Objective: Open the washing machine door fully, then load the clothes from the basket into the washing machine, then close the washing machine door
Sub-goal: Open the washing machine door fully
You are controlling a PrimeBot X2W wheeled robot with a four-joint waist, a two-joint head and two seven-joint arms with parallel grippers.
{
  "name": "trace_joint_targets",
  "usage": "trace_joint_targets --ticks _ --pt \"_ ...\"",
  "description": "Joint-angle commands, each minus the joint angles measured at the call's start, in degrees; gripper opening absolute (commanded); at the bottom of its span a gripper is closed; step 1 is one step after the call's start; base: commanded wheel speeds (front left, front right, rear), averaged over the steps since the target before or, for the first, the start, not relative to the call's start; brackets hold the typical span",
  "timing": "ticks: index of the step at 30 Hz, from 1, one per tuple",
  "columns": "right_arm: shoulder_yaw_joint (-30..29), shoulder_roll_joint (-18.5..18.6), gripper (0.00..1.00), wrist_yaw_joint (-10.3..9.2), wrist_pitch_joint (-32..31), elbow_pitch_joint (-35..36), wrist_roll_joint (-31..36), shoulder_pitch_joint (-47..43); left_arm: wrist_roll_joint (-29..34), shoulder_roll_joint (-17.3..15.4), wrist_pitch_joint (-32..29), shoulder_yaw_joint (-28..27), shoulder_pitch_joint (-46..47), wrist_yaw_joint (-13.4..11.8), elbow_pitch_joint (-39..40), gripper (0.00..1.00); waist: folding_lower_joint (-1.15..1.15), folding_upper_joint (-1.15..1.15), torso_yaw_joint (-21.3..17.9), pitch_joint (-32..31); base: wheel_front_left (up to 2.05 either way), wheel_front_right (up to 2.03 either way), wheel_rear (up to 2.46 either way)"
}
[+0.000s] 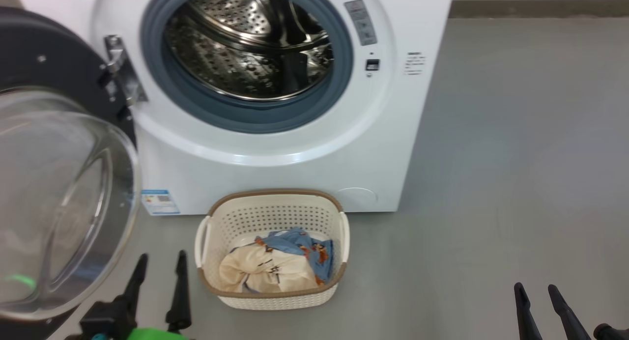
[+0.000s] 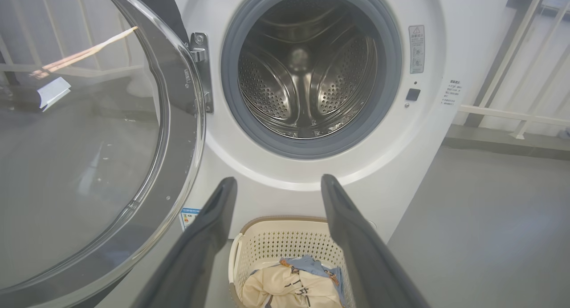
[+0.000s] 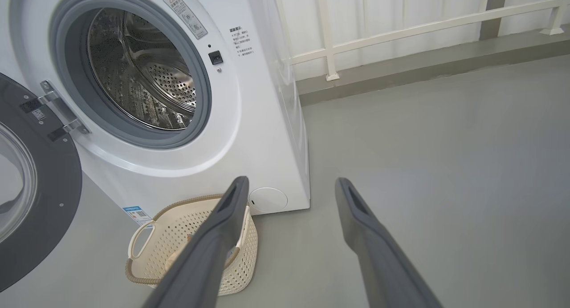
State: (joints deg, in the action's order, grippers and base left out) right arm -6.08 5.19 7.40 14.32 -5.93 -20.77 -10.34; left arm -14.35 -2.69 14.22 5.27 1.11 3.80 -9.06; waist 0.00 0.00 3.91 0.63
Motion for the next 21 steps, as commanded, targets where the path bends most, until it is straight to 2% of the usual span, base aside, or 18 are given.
trace_joint_targets --ticks 1,8,21 --pt "1.32 0.71 1.00 0.09 0.68 1.69 0.47 2.08 0.01 -0.84 0.74 -2.76 0.43 -0.11 1.38 1.00 0.00 0.00 -2.50 0.42 0.00 0.00 0.00" --pt "1.21 0.44 1.00 0.09 0.68 2.06 0.74 2.23 -0.44 -0.44 0.76 -5.98 -3.84 0.93 1.88 1.00 0.00 0.00 -5.57 0.76 0.00 0.00 0.00" --pt "0.69 0.35 1.00 0.09 0.68 2.04 0.93 1.55 -1.79 -0.21 0.77 -8.44 -8.84 2.85 2.66 1.00 0.00 0.00 -6.43 -0.40 0.00 0.00 0.00"
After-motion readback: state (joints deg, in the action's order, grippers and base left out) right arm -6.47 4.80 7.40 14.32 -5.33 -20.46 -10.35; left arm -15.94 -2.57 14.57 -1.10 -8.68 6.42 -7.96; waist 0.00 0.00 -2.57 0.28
